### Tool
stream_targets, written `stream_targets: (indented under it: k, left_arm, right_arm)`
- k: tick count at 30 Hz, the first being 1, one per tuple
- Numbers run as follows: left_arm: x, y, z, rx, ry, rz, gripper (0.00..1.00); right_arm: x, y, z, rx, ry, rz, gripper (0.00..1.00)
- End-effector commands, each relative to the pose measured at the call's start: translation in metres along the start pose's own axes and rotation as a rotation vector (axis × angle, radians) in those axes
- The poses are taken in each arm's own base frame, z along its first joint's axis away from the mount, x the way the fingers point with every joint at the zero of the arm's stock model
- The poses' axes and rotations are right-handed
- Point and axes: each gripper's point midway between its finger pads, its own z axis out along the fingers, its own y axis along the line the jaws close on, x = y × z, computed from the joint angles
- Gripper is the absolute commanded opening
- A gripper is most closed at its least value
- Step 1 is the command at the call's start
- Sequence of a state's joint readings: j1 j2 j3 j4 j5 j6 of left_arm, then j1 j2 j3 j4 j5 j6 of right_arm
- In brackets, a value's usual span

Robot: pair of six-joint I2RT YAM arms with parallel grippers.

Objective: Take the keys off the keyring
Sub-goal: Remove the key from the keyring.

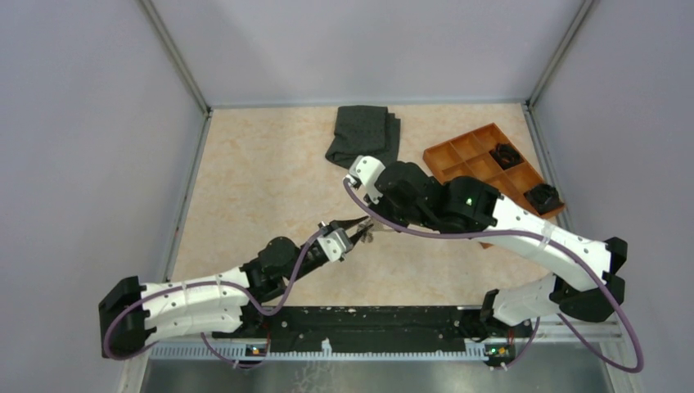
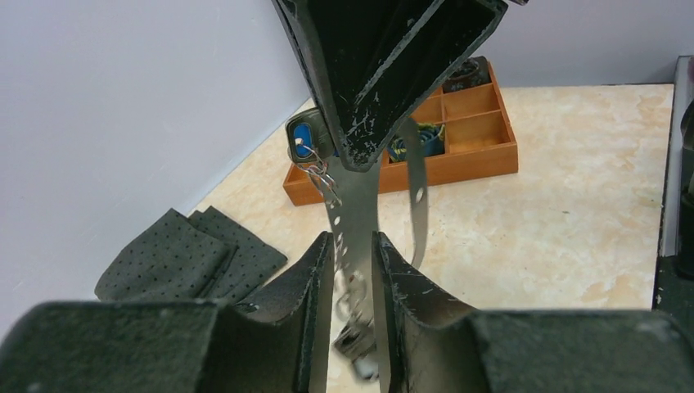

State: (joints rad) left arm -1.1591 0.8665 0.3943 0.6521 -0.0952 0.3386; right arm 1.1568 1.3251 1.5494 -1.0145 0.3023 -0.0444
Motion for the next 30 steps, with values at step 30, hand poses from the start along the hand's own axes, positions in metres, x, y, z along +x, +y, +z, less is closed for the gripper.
stream_targets:
  k: [30]
  left_arm:
    - [-0.034,0.029,0.022,-0.150,-0.082,-0.062,0.23]
  right_arm:
    - [-0.032,0.002,-0.008,-0.008,-0.060,0.046,0.00]
